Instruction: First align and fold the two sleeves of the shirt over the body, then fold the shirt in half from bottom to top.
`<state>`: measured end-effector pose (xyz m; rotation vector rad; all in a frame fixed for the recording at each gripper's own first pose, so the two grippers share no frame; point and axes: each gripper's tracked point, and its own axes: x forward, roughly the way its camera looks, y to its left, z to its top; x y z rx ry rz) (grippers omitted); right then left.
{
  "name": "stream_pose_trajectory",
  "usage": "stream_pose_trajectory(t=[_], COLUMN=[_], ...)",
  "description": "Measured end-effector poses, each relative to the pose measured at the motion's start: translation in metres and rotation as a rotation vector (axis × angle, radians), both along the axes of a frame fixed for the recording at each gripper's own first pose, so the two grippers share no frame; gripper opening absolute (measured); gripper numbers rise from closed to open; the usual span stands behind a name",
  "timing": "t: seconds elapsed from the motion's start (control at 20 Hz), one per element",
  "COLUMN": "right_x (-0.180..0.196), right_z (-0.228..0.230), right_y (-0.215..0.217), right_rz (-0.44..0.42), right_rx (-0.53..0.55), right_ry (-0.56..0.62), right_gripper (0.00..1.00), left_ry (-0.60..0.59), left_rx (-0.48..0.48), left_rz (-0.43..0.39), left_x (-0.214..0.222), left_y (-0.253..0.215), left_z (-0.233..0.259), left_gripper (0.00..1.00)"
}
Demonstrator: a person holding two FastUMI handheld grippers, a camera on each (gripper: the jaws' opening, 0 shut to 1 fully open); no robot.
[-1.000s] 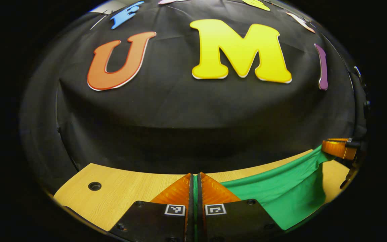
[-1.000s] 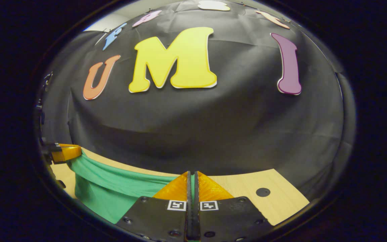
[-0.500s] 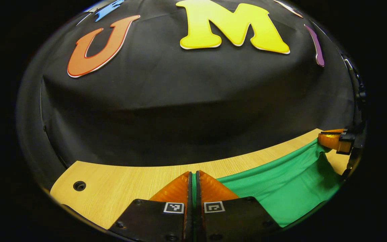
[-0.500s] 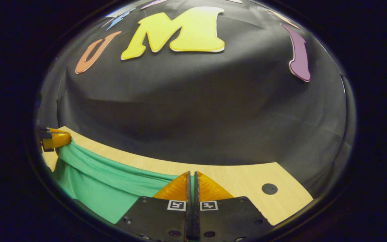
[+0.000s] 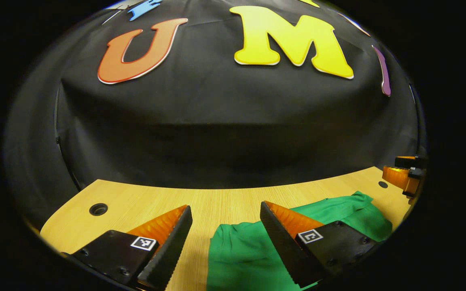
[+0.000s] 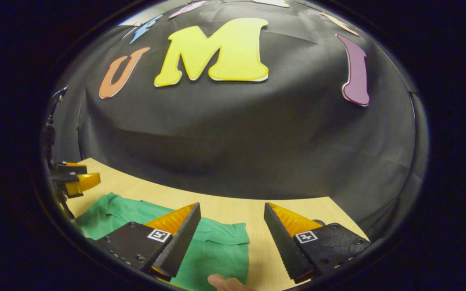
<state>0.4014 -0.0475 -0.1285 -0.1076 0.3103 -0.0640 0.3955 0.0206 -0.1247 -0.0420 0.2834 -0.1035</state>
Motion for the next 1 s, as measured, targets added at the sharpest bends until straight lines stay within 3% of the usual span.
stream_pose_trajectory(t=[0.25, 0.5, 0.7, 1.0], right_x=[-0.063, -0.141, -0.202, -0.315], right_z=[0.065, 0.123, 0.150, 0.172], right_y=[0.010, 0.021, 0.025, 0.022], right_rz=[0.042, 0.084, 0.101, 0.144], right_rx=[-0.069, -0.011, 0.013, 0.061], right_ry=[-0.110, -0.197, -0.215, -0.250], right_gripper=[0.95, 0.95, 0.95, 0.94], left_ry=[-0.057, -0.162, -0.240, -0.273], left_rx=[0.012, 0.024, 0.069, 0.087], left_rz=[0.044, 0.051, 0.072, 0.087], left_x=[-0.070, -0.160, -0.235, -0.340], left_y=[0.021, 0.018, 0.015, -0.005], left_z=[0.047, 0.119, 0.159, 0.173], left_gripper=[1.00, 1.00, 1.00, 1.00])
